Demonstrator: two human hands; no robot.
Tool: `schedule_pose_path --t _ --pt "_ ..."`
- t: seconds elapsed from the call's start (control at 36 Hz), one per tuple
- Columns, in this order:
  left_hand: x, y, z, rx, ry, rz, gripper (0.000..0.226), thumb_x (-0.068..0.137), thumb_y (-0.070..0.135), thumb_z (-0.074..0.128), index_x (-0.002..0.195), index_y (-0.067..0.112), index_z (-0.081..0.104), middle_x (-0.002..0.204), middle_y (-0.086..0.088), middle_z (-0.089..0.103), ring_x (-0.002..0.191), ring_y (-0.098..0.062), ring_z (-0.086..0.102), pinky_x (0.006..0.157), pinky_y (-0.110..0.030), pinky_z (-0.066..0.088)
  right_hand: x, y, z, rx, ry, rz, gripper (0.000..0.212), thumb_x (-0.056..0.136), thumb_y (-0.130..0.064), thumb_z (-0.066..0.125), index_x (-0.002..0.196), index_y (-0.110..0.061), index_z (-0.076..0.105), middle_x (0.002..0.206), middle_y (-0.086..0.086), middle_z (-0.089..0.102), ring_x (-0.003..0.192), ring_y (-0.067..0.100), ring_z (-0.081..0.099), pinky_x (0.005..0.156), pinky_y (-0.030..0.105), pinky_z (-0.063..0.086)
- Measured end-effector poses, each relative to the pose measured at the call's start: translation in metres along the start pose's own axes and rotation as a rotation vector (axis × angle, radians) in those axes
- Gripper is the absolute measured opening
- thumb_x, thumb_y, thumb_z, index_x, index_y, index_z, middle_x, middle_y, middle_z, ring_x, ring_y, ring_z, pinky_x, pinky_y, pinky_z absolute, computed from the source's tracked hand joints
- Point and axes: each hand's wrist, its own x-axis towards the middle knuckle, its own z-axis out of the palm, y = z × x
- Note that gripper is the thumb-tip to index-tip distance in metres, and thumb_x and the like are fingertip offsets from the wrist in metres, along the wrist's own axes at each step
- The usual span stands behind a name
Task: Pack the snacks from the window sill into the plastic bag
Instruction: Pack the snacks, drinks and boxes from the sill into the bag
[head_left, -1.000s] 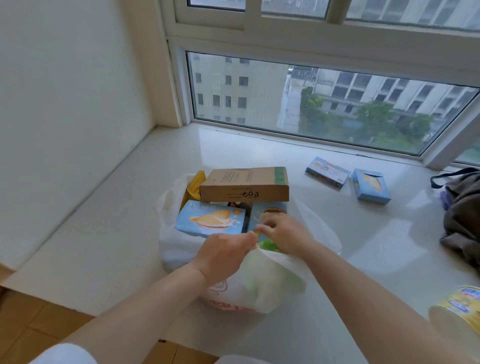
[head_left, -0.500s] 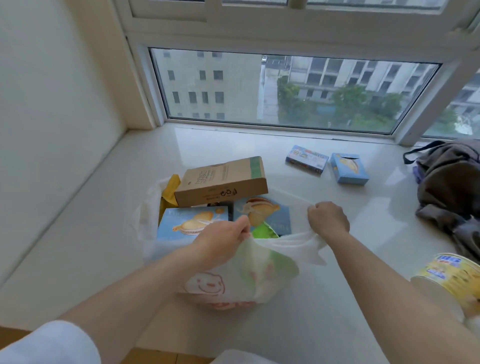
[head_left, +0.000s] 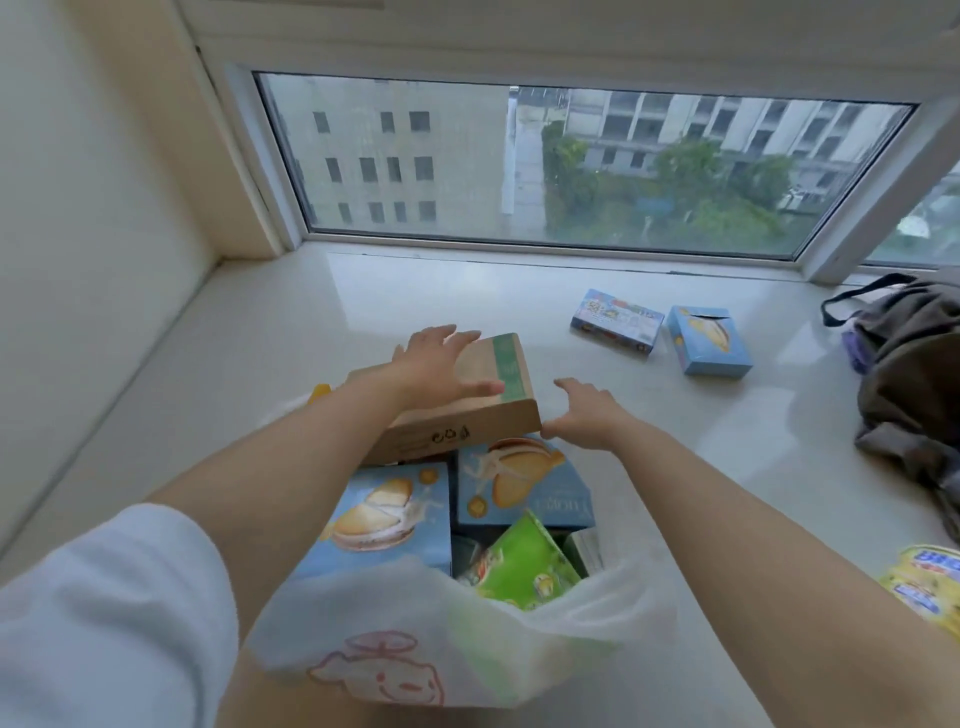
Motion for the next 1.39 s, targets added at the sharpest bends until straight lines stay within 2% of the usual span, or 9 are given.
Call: schedule_pose_path --t 0.17,0.31,0.44,0.58,0.75,0.83,0.92,1.03,1.39 --pt "0.046 -0.018 0.01 -0.047 -0.086 -0.118 0.083 0.083 0.075 0.034 0.15 0.03 0.014 0.155 -0.003 0.025 0.143 -0.026 0.02 0.113 -0.059 0.013 0.029 0.011 -0.002 0.108 -0.219 0.033 0.087 0.081 -0.022 0.071 0.15 -0.012 0.018 0.153 0.009 0.027 0.139 0.024 0.03 0.111 0.036 0.031" --pt "0.052 -0.02 0.025 -0.118 -0.103 -0.11 0.072 0.086 0.072 0.034 0.145 0.031 0.028 0.149 0.003 0.038 0.132 -0.022 0.04 0.11 -0.052 0.026 0.035 0.019 -0.017 0.07 -0.163 0.057 0.032 0.091 -0.024 0.057 0.114 -0.003 0.066 0.102 0.009 0.061 0.092 0.021 0.055 0.083 0.032 0.05" --pt "0.029 -0.01 0.031 0.061 -0.056 0.105 0.064 0.087 0.071 0.032 0.142 0.039 0.028 0.139 0.003 0.045 0.126 -0.02 0.043 0.106 -0.042 0.03 0.039 0.012 -0.018 -0.006 -0.012 0.036 0.029 0.097 -0.022 0.047 0.113 -0.007 0.065 0.119 0.009 0.062 0.113 0.025 0.053 0.086 0.026 0.039" --pt "-0.005 -0.018 0.045 0.158 -0.062 0.134 0.087 0.076 0.084 0.018 0.148 0.037 0.013 0.146 0.001 0.032 0.134 -0.022 0.029 0.113 -0.044 0.018 0.033 0.008 -0.019 0.303 0.094 0.039 0.025 0.096 -0.01 0.039 0.084 -0.004 0.059 0.074 0.004 0.048 0.068 0.017 0.043 0.059 0.027 0.032" --pt "-0.035 -0.02 0.034 0.137 -0.234 0.271 0.131 0.041 0.102 0.012 0.15 0.031 -0.005 0.155 0.007 -0.006 0.143 -0.02 -0.004 0.117 -0.048 0.0 0.019 -0.004 -0.025 0.466 0.086 0.012 0.035 0.099 -0.029 0.04 0.074 -0.007 0.047 0.068 0.006 0.042 0.058 0.02 0.04 0.05 0.028 0.031" --pt "-0.049 -0.014 0.031 0.205 -0.335 0.282 0.128 0.052 0.095 0.036 0.15 0.029 -0.011 0.157 0.002 -0.021 0.144 -0.023 -0.02 0.117 -0.052 -0.005 0.012 -0.015 -0.028 0.229 -0.006 -0.082 0.044 0.087 -0.051 0.057 0.087 -0.008 0.059 0.078 0.004 0.054 0.069 0.018 0.05 0.06 0.029 0.037" --pt "-0.059 -0.008 0.041 0.27 -0.356 0.273 0.12 0.065 0.083 0.051 0.149 0.03 -0.016 0.155 0.002 -0.026 0.142 -0.023 -0.027 0.115 -0.056 -0.006 0.011 -0.03 -0.037 0.145 0.152 -0.187 0.023 0.086 -0.033 0.065 0.079 -0.012 0.064 0.081 0.003 0.06 0.08 0.02 0.055 0.068 0.027 0.039" --pt "-0.047 -0.004 0.046 0.239 -0.245 0.191 0.098 0.078 0.074 0.046 0.15 0.033 -0.006 0.159 0.0 -0.013 0.145 -0.023 -0.015 0.115 -0.056 0.006 0.002 -0.05 -0.044 0.229 0.401 -0.287 0.022 0.09 -0.021 0.059 0.079 -0.002 0.061 0.075 0.004 0.059 0.074 0.022 0.052 0.065 0.029 0.037" --pt "-0.023 -0.002 0.058 0.237 -0.144 0.075 0.08 0.083 0.073 0.04 0.149 0.035 0.015 0.158 0.002 0.013 0.144 -0.025 0.014 0.113 -0.047 0.021 0.0 -0.013 -0.019 0.15 0.355 -0.102 0.013 0.092 -0.029 0.055 0.089 -0.02 0.063 0.098 0.005 0.068 0.093 0.026 0.06 0.069 0.029 0.041"
